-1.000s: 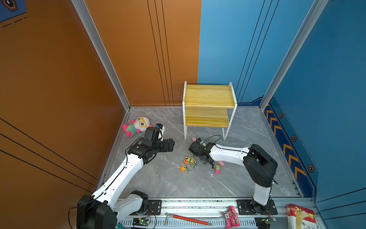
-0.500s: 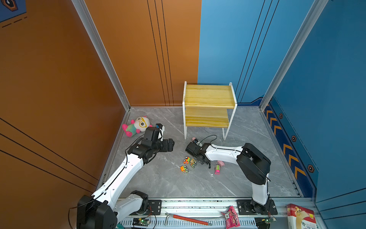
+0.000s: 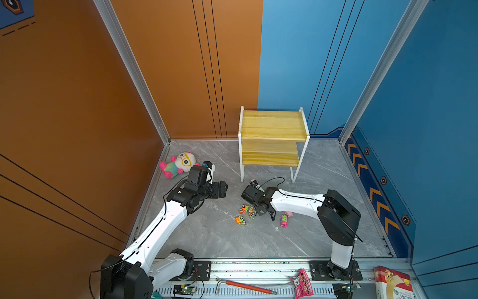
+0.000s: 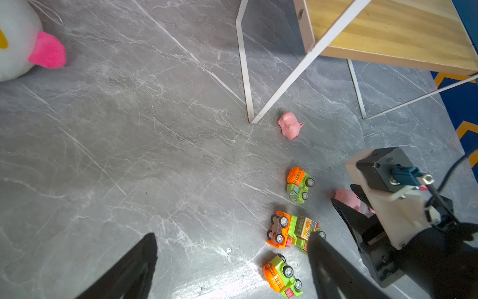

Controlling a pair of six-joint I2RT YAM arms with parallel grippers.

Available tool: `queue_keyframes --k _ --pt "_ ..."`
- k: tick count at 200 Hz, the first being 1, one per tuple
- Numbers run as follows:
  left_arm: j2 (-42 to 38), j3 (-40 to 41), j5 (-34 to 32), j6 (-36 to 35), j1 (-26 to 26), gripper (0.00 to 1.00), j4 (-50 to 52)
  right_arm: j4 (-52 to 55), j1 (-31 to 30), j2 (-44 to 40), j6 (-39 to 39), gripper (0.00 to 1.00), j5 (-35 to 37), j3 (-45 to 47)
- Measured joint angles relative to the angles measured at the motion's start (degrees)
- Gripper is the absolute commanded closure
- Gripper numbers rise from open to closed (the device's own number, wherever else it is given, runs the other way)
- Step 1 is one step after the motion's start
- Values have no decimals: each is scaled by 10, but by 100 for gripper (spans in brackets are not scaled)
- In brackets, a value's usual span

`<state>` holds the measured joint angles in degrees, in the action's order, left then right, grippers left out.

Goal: Organize plastic toys on shelves
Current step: Rotate the plastic toy at the center of the table.

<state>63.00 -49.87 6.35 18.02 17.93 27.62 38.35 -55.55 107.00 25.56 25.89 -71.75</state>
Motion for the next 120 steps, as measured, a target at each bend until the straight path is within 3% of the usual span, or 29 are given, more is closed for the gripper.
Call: queue_keyframes --k 51,94,120 --pt "0 0 2 0 0 9 0 -34 10 -85 -19 42 -43 60" --pt "0 0 4 0 0 9 -4 -167 98 -250 -72 32 -148 226" --pt "0 0 6 0 0 9 -8 -250 129 -302 -98 29 -200 309"
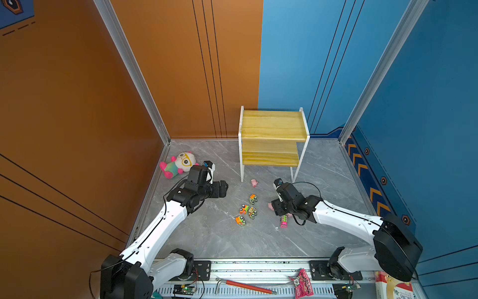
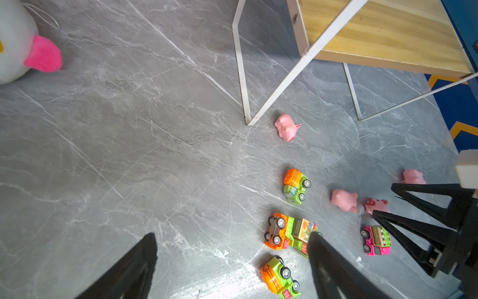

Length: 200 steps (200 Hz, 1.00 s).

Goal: Organize plastic toys on shelves
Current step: Rotate the plastic toy at the center of the table.

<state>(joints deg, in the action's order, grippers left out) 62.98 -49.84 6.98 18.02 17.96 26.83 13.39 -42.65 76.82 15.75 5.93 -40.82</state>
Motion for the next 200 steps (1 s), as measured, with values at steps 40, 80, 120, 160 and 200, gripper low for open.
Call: queue_keyframes --k 40,80,120,160,200 --pt "-2 0 2 0 1 9 -3 -82 15 -4 -49 28 -47 34" --pt "-3 1 2 0 1 9 -4 -111 31 27 -101 34 -76 34" --pt "-3 2 2 0 1 8 -4 -115 54 45 -132 35 -101 34" --pt "-3 2 2 0 1 8 -4 -115 53 65 -150 38 -125 34" --pt "-3 2 2 0 1 8 -4 -108 49 90 -156 42 -130 23"
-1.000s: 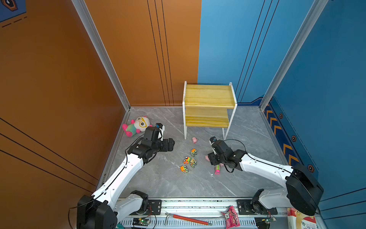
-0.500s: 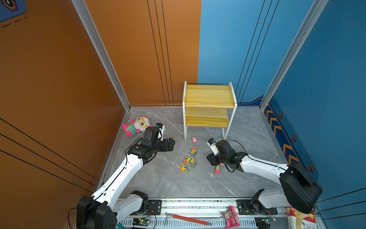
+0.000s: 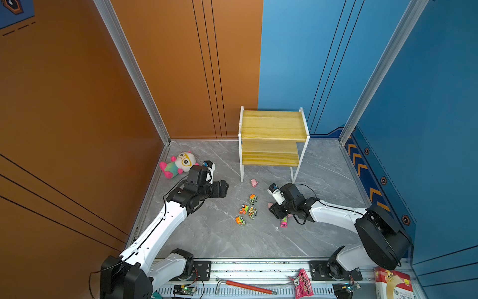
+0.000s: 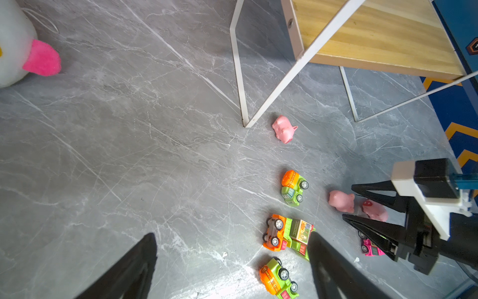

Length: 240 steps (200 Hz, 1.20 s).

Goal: Organize plastic toys on shelves
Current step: Rotate the plastic toy at the center of the table, then pick up the plastic toy from the center of the table.

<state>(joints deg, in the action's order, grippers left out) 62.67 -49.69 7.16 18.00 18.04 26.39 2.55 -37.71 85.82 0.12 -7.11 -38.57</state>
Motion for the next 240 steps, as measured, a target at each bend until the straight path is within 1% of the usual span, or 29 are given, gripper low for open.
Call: queue_keyframes --k 45,82,104,113,149,169,185,240 --pt "0 0 0 0 0 8 0 7 -10 19 -3 49 0 -19" --pt "0 0 0 0 0 8 0 14 -11 21 -5 60 1 -24" --pt "0 0 0 0 0 8 0 24 -16 30 -5 63 2 -32" --pt "0 0 0 0 0 8 0 26 -18 34 -5 65 4 -36" --pt "0 0 0 0 0 8 0 28 -43 43 4 70 22 -44" --pt "0 0 0 0 0 8 0 24 -48 49 24 73 31 -46" --pt "0 0 0 0 0 8 0 22 -50 53 45 72 37 -50" --pt "0 0 0 0 0 8 0 -27 -52 68 167 71 66 -53"
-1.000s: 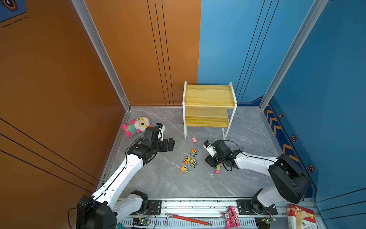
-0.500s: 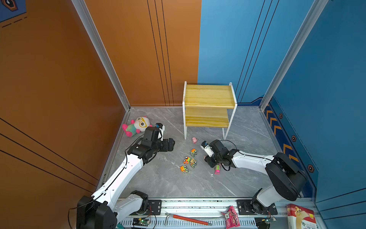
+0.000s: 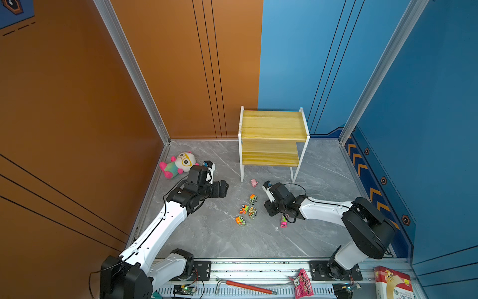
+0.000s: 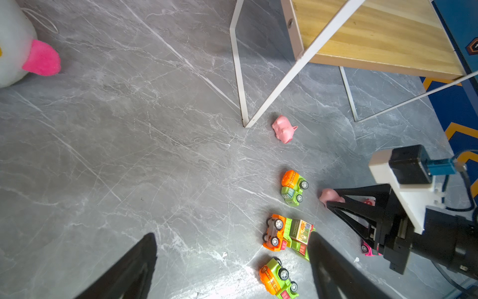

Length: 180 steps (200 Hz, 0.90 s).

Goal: Organize plastic toys on shelves
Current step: Pick up the plastic toy from the center of the table.

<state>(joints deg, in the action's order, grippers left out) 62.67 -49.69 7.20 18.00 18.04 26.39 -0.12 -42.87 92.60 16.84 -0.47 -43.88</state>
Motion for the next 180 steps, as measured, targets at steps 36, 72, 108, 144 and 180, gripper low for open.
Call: queue_keyframes --k 36,72,108,144,180 --pt "0 0 1 0 0 8 0 -17 -15 20 96 71 51 -7" --pt "0 0 4 0 0 8 0 -17 -51 45 162 65 127 -30" --pt "0 0 4 0 0 8 0 -16 -71 56 178 53 159 -38" --pt "0 0 4 0 0 8 0 -21 -71 55 160 46 181 -38" --pt "0 0 4 0 0 8 0 -34 -71 32 127 42 187 -17"
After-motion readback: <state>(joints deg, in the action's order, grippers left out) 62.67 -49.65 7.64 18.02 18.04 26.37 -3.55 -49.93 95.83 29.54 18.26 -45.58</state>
